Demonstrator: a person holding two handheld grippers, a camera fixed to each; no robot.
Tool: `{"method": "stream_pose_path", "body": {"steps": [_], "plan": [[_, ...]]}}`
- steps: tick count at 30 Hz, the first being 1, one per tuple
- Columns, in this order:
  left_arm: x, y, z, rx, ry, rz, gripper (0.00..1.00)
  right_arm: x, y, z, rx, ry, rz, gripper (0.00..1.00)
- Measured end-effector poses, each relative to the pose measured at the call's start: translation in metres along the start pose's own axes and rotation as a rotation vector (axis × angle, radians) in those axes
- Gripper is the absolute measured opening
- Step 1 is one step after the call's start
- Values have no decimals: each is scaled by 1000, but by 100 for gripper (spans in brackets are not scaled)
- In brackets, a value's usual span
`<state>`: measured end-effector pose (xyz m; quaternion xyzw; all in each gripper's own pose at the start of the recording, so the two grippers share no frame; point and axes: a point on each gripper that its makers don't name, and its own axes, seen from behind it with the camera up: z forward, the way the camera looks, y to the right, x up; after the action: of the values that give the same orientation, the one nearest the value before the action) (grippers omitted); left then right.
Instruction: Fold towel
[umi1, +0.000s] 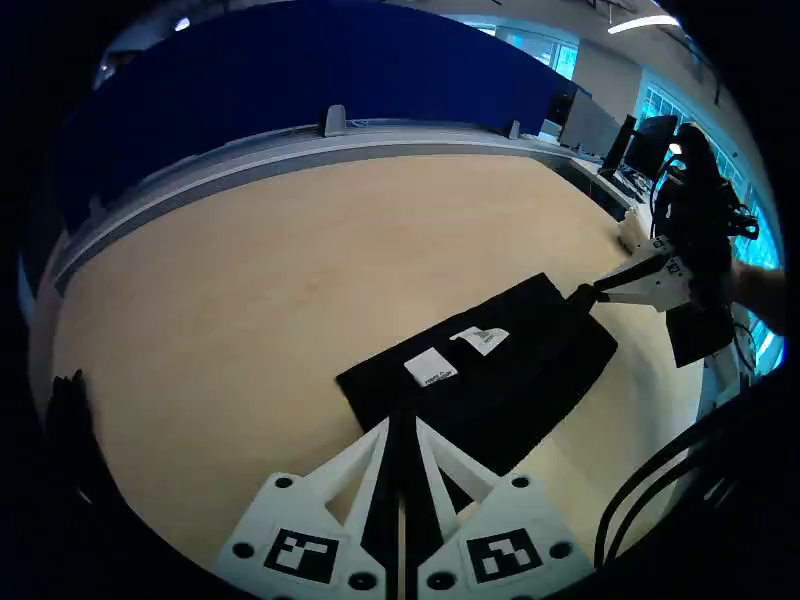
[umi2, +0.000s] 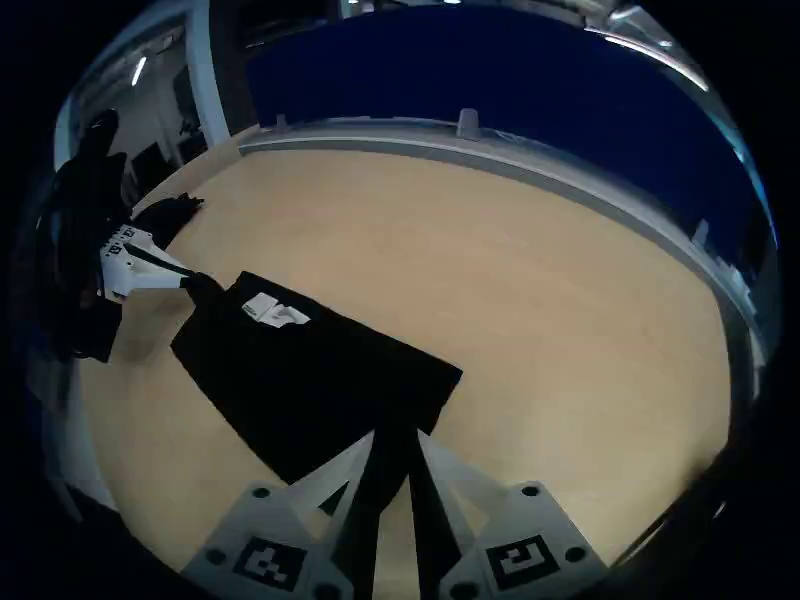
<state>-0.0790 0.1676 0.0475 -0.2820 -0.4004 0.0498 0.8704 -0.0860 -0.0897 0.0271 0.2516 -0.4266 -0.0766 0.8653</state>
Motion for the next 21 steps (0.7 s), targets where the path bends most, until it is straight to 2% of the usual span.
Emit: {"method": "stream_pose_path", "body": {"steps": [8,16,19,21], "plan": [[-2,-10,15,34,-5,-9,11,0,10,12,-32,4,46,27],[1,-19,17,68,0,-8,16,-2,14,16,-54,-2,23,31],[2,-22,18,77,-2,-6,23,-1,16,18,-64,-5,17,37],[2,-23,19,80,-6,-6,27,-1,19,19,-73,-5,17,48]]}}
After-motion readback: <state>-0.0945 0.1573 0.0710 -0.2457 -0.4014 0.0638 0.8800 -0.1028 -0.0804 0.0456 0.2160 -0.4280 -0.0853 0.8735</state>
